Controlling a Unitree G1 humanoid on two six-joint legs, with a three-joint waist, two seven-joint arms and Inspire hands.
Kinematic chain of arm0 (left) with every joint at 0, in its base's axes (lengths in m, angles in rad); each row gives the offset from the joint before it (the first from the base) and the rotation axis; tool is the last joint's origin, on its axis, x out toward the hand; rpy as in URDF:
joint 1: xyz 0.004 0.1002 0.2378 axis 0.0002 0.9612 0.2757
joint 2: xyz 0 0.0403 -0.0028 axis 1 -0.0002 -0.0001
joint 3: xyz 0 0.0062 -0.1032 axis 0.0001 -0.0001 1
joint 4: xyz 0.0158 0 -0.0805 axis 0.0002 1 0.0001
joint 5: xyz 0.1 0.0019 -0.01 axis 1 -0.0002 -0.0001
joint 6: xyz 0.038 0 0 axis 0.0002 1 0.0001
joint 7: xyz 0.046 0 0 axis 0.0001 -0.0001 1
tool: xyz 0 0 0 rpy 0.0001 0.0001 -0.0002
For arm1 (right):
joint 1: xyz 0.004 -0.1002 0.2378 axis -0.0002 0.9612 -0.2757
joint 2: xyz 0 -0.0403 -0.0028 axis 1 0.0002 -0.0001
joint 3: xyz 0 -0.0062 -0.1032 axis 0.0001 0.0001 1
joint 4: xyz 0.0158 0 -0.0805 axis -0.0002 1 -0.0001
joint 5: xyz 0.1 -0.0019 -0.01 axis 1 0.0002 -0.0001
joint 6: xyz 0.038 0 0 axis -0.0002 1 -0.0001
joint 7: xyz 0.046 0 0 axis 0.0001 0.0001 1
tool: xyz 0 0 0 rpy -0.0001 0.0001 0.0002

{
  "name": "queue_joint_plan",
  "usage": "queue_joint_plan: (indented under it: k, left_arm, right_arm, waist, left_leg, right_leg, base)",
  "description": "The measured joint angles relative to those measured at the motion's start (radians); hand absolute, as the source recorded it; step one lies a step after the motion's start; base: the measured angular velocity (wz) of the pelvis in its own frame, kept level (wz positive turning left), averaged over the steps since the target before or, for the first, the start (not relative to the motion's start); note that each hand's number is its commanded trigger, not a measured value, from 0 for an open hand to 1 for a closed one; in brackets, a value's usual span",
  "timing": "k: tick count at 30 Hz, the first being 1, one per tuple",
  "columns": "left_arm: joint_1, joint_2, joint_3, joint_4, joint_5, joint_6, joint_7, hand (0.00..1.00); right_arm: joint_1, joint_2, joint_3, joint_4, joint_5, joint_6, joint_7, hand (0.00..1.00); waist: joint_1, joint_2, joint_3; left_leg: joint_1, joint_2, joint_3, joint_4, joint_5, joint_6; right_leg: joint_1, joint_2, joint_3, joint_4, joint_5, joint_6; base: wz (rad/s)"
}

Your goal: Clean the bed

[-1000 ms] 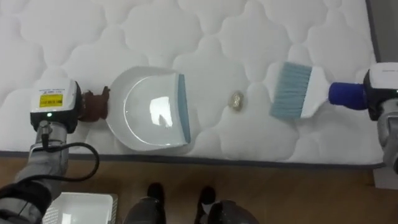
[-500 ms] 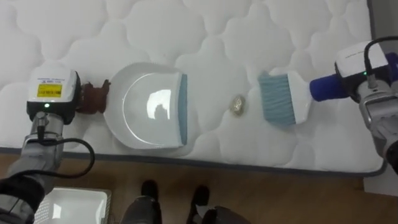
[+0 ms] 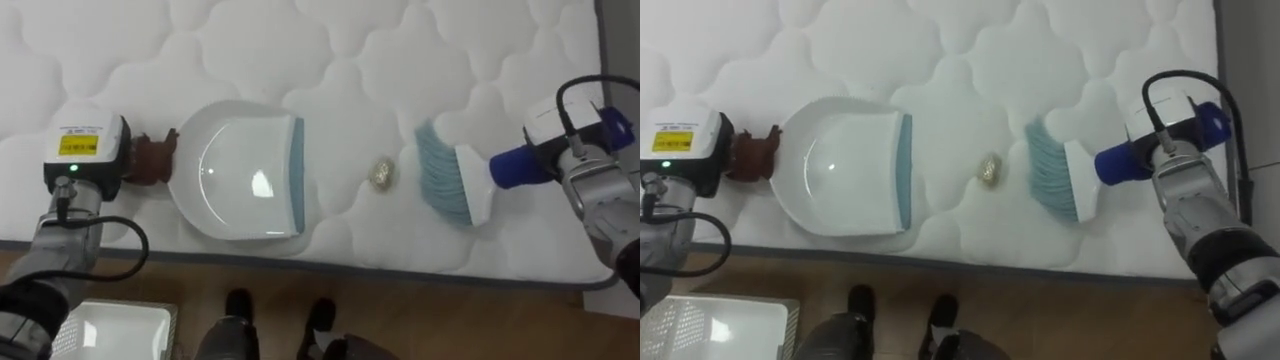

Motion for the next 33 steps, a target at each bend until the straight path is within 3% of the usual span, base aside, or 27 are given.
queue_joint_plan:
  k: [9, 21, 24, 27, 33]
  left_arm:
    - [0.000, -0.018, -0.034, 0.003, 0.001, 0.022, -0.019, 1.00]
    - [0.000, -0.028, -0.035, 0.008, 0.015, 0.040, -0.025, 1.00]
    - [0.001, -0.028, -0.037, 0.007, 0.018, 0.043, -0.026, 1.00]
    - [0.001, -0.028, -0.041, 0.003, 0.018, 0.042, -0.027, 1.00]
    - [0.001, -0.039, -0.055, -0.017, 0.043, 0.046, -0.049, 1.00]
  right_arm:
    - [0.046, 0.010, -0.002, -0.021, 0.037, 0.001, 0.001, 1.00]
    - [0.054, 0.073, -0.011, -0.058, 0.038, -0.013, -0.004, 1.00]
    - [0.055, 0.089, -0.011, -0.122, 0.055, -0.034, -0.003, 1.00]
    - [0.054, 0.137, -0.011, -0.179, 0.123, -0.064, -0.009, 1.00]
    - [0.060, 0.170, -0.011, -0.203, 0.208, -0.098, -0.012, 1.00]
  waist:
    - [0.005, 0.017, 0.0006]
    - [-0.014, 0.028, 0.0004]
    - [-0.021, 0.028, 0.0004]
    - [-0.023, 0.029, -0.0006]
    - [-0.015, 0.041, -0.0035]
  left_leg:
    - [0.038, -0.004, 0.005, -0.023, 0.001, -0.002]
    - [0.057, -0.005, 0.012, -0.039, 0.006, -0.008]
    - [0.061, -0.009, 0.015, -0.048, 0.010, -0.009]
    - [0.060, -0.010, 0.014, -0.052, 0.015, -0.010]
    - [0.056, -0.022, -0.002, -0.057, 0.016, -0.009]
  right_leg:
    - [0.028, -0.002, 0.004, -0.001, 0.000, 0.000]
    - [0.037, -0.002, 0.009, -0.001, 0.000, 0.000]
    - [0.037, -0.003, 0.013, -0.006, 0.000, -0.001]
    - [0.037, -0.003, 0.008, -0.016, 0.001, -0.002]
    - [0.033, -0.014, -0.004, -0.007, -0.003, 0.004]
  base:
    - [-0.01]
    - [-0.01]
    - [-0.03]
    - [0.04]
    - [0.08]
